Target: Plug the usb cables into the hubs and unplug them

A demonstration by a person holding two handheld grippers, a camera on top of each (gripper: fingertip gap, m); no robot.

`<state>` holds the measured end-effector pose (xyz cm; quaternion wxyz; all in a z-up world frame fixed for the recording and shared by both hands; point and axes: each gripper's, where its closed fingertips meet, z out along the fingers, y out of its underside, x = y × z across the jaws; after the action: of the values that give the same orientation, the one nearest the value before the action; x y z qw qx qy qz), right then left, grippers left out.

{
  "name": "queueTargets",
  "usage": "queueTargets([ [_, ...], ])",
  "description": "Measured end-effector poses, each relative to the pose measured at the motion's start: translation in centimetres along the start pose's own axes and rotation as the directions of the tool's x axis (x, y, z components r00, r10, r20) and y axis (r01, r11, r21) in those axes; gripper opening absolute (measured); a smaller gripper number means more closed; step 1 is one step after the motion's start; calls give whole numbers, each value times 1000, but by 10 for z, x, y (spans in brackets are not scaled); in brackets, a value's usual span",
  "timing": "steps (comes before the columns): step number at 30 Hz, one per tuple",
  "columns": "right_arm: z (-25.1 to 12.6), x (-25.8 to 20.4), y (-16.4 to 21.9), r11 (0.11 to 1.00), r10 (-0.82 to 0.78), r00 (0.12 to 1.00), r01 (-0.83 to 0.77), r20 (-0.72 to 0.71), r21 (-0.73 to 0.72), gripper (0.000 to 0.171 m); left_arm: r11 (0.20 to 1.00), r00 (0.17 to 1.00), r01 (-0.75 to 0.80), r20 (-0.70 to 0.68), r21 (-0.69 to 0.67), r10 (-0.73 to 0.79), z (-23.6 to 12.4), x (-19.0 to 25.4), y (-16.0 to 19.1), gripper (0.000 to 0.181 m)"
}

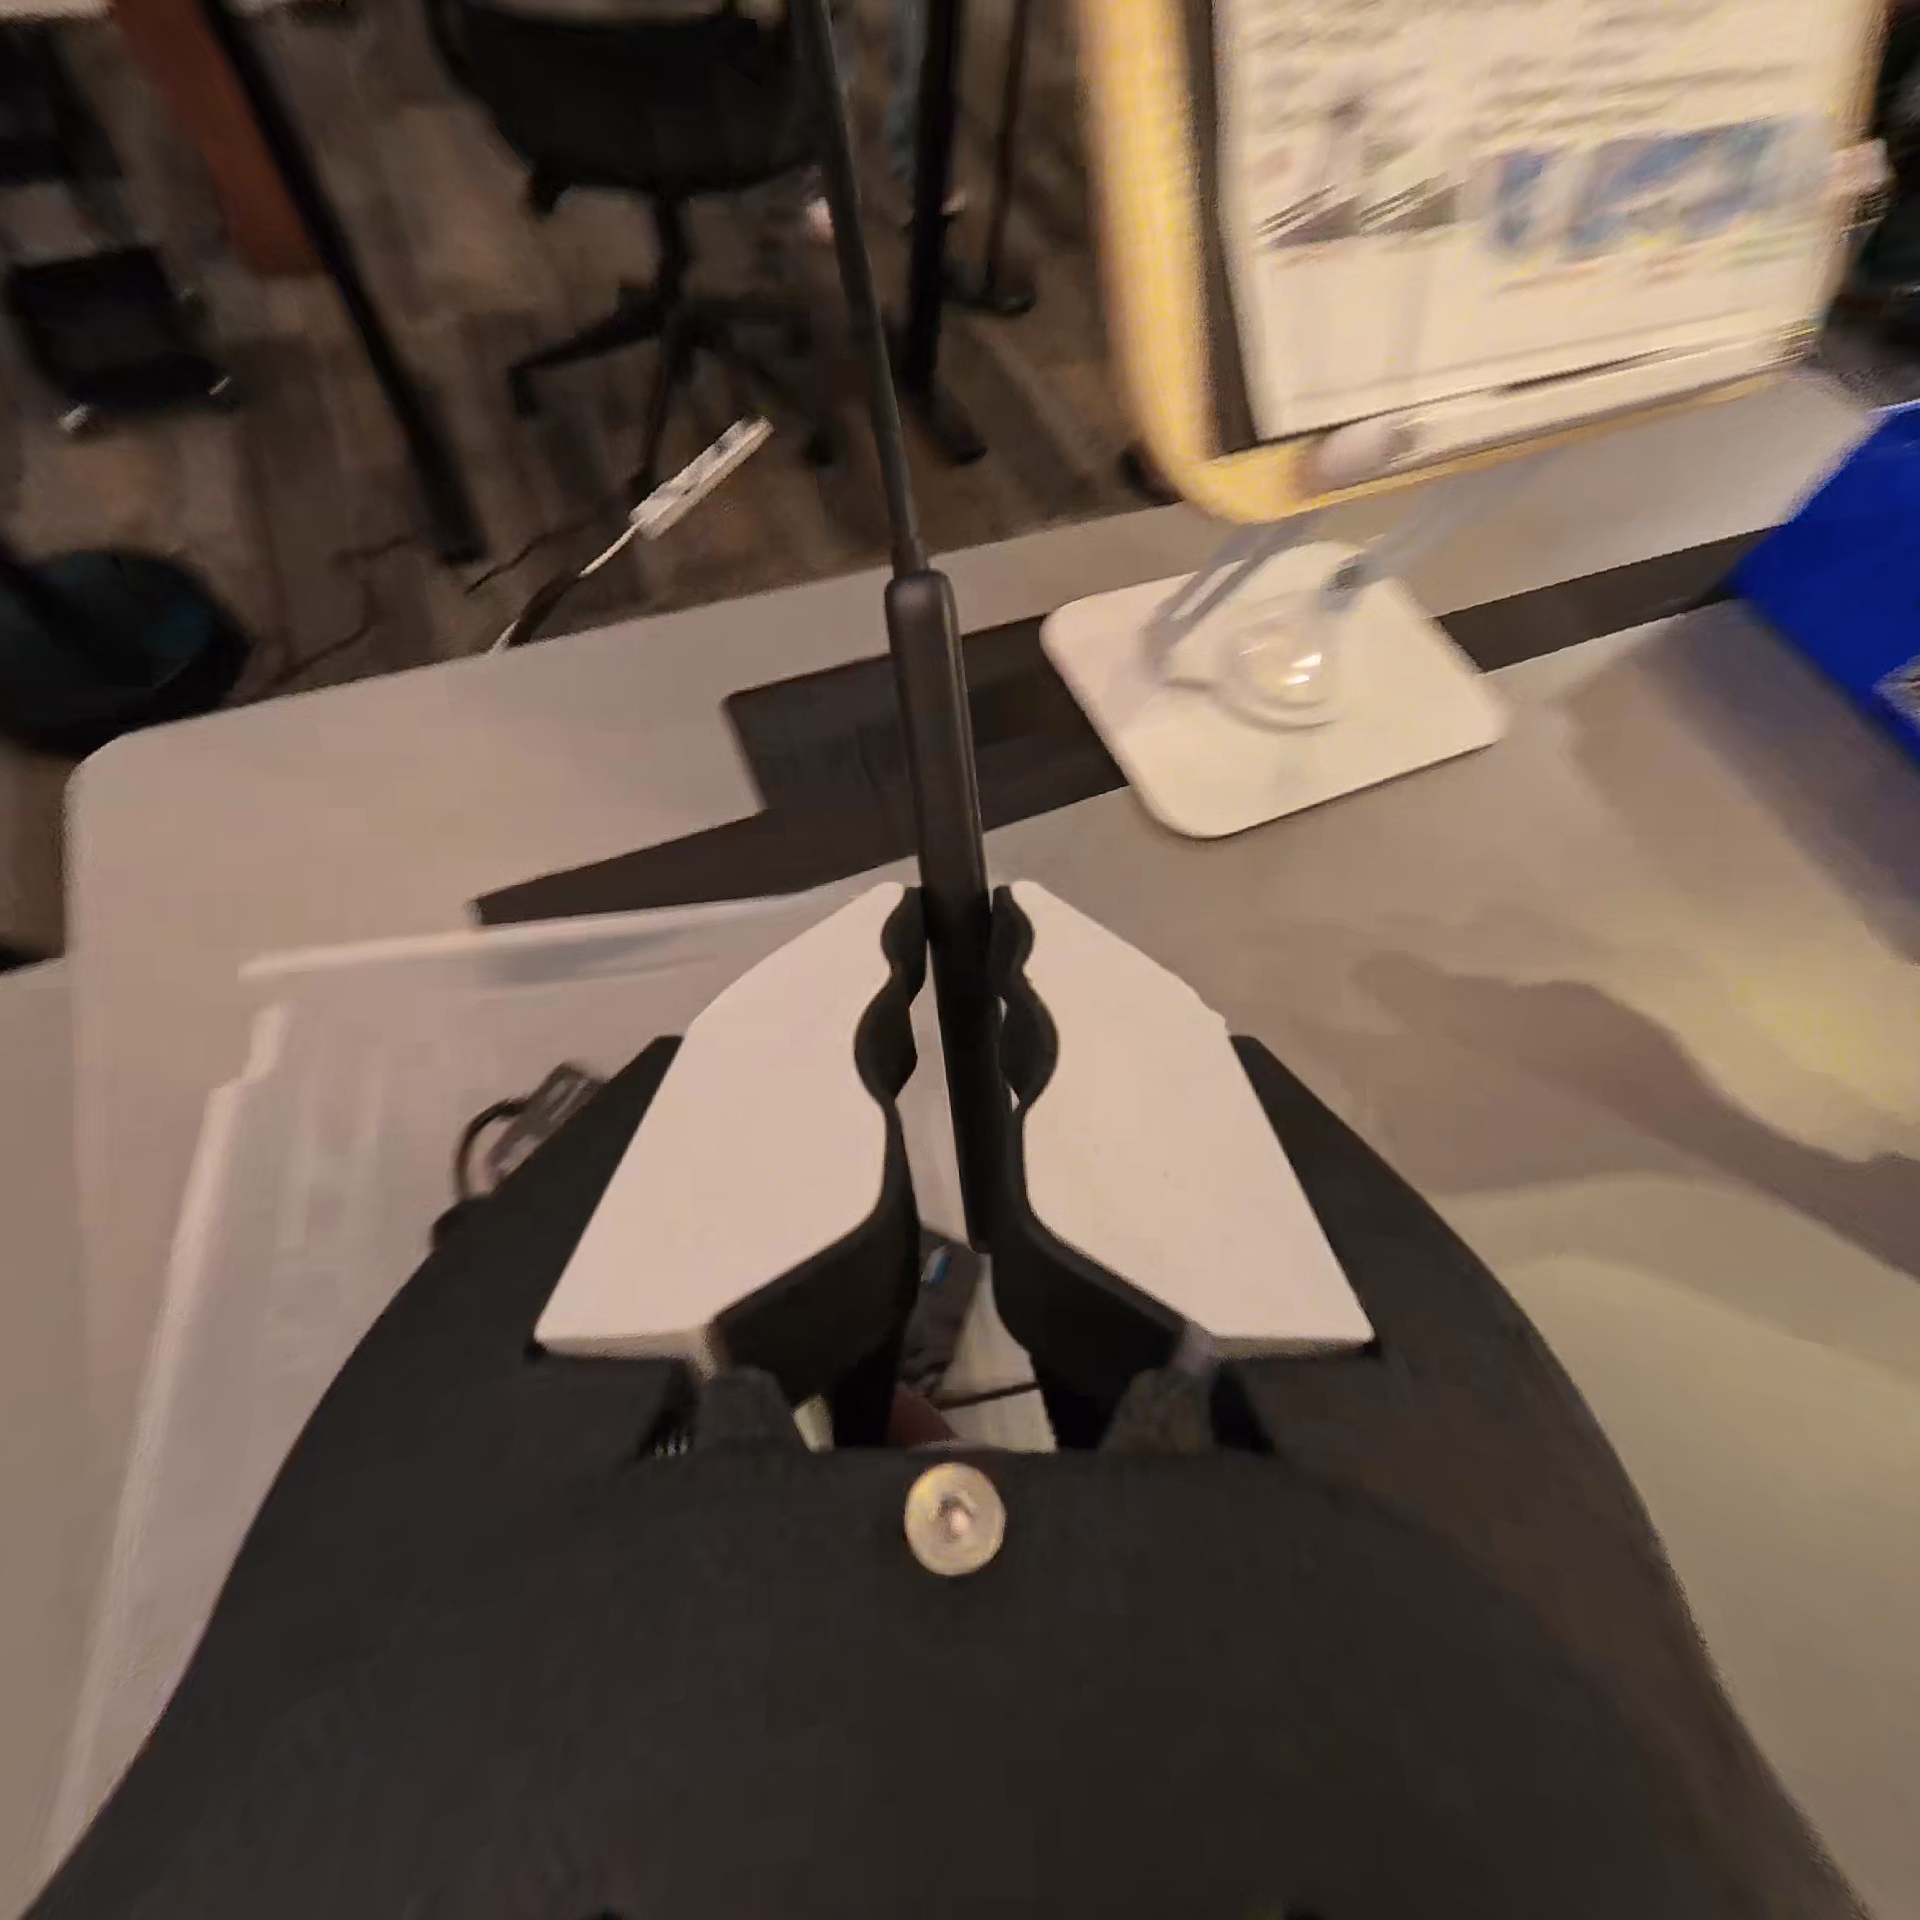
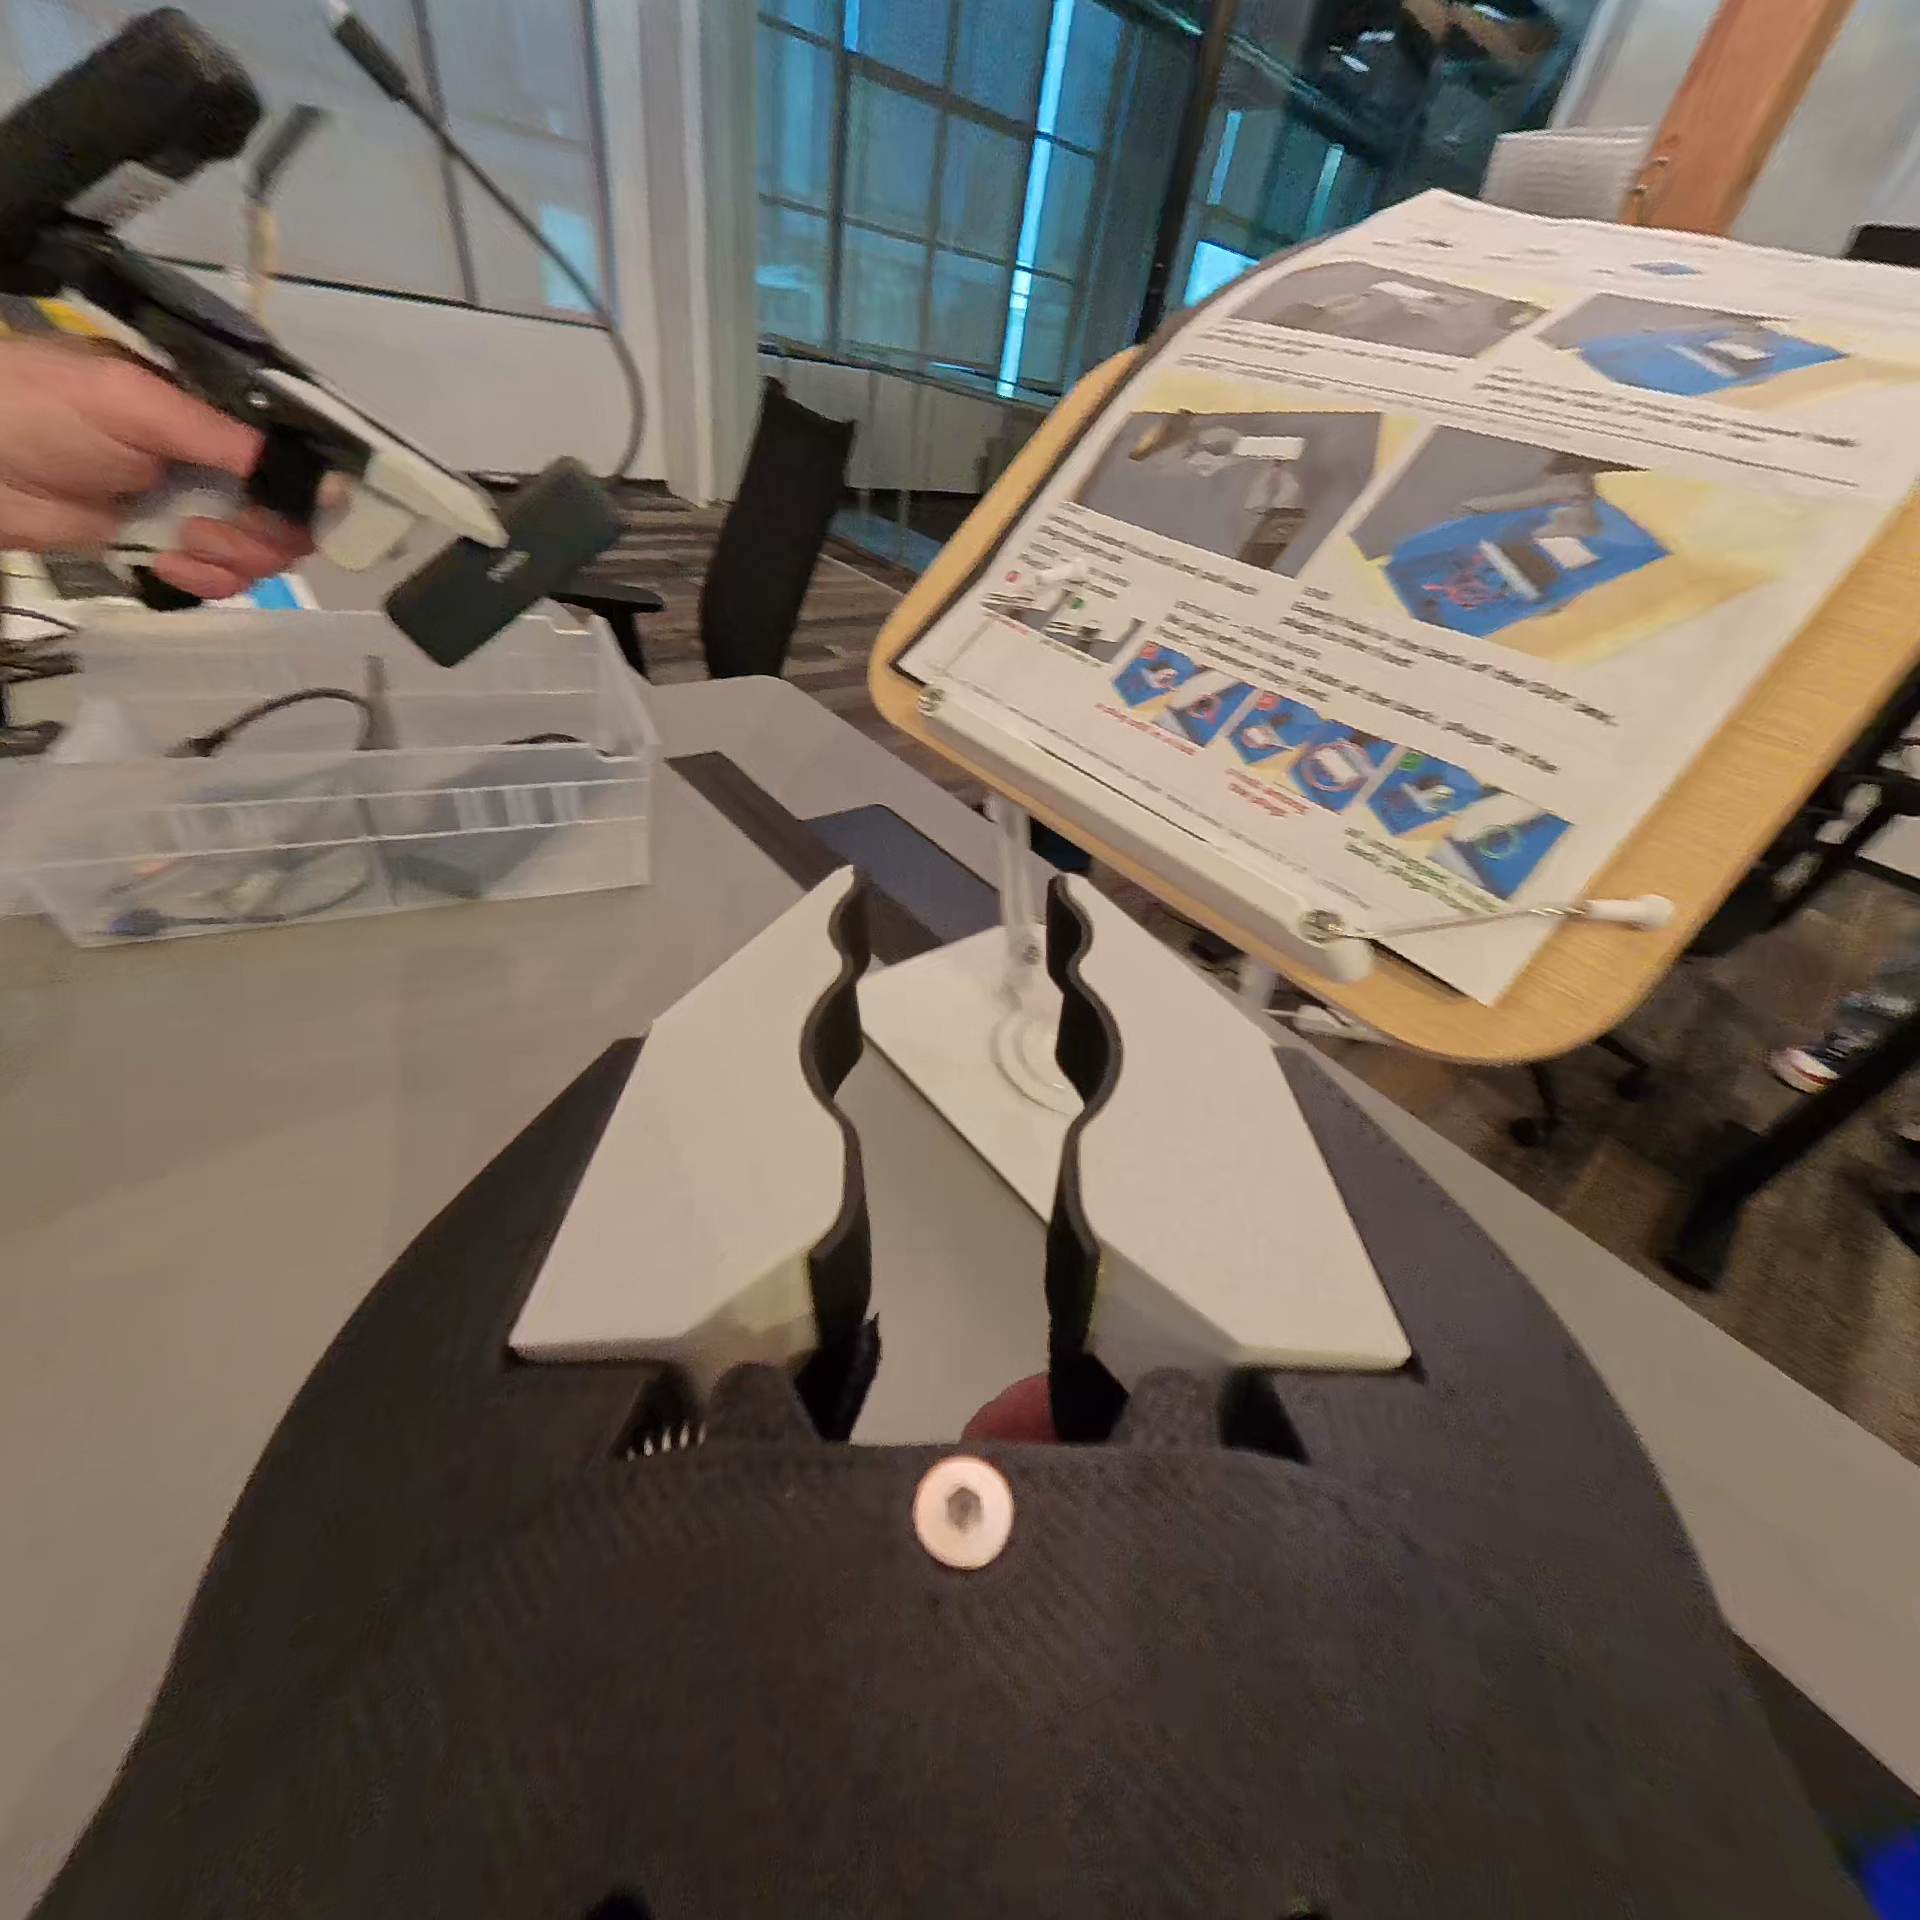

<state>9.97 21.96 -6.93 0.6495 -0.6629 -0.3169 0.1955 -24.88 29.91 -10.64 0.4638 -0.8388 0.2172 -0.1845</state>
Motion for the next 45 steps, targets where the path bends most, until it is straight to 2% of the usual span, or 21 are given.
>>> queueTargets([
  [5,6,-39,-17,986,119,974,-138,193,89,40,983,953,-91,-274,159,133,-2,116,-36,12],
  [9,4,-58,-29,965,189,934,-233,304,117,48,957,849,-137,-467,256,247,3,212,-49,12],
  [11,4,-60,-32,956,217,920,-269,327,121,52,954,781,-112,-569,278,257,4,251,-52,12],
  [17,-5,-57,-41,914,284,866,-374,412,155,50,940,653,-127,-686,317,320,13,313,-44,12],
  [20,-8,-61,-41,914,279,852,-377,443,150,42,939,618,-110,-717,326,322,15,324,-38,12],
  [23,-10,-70,-42,920,252,841,-361,479,151,21,939,600,-93,-734,330,318,18,329,-32,12],
  [28,-10,-76,-41,926,246,830,-353,501,131,14,942,579,-78,-754,328,310,20,327,-26,12],
  [39,-14,-56,-28,956,245,872,-290,423,44,9,931,695,-138,-636,339,335,33,298,-29,15],
  [43,-14,-42,0,958,284,877,-272,387,-86,9,918,743,-270,-544,290,390,32,274,-22,16],
  [45,-11,-36,19,943,332,866,-295,374,-154,9,911,734,-329,-540,249,412,26,267,-15,16],
])
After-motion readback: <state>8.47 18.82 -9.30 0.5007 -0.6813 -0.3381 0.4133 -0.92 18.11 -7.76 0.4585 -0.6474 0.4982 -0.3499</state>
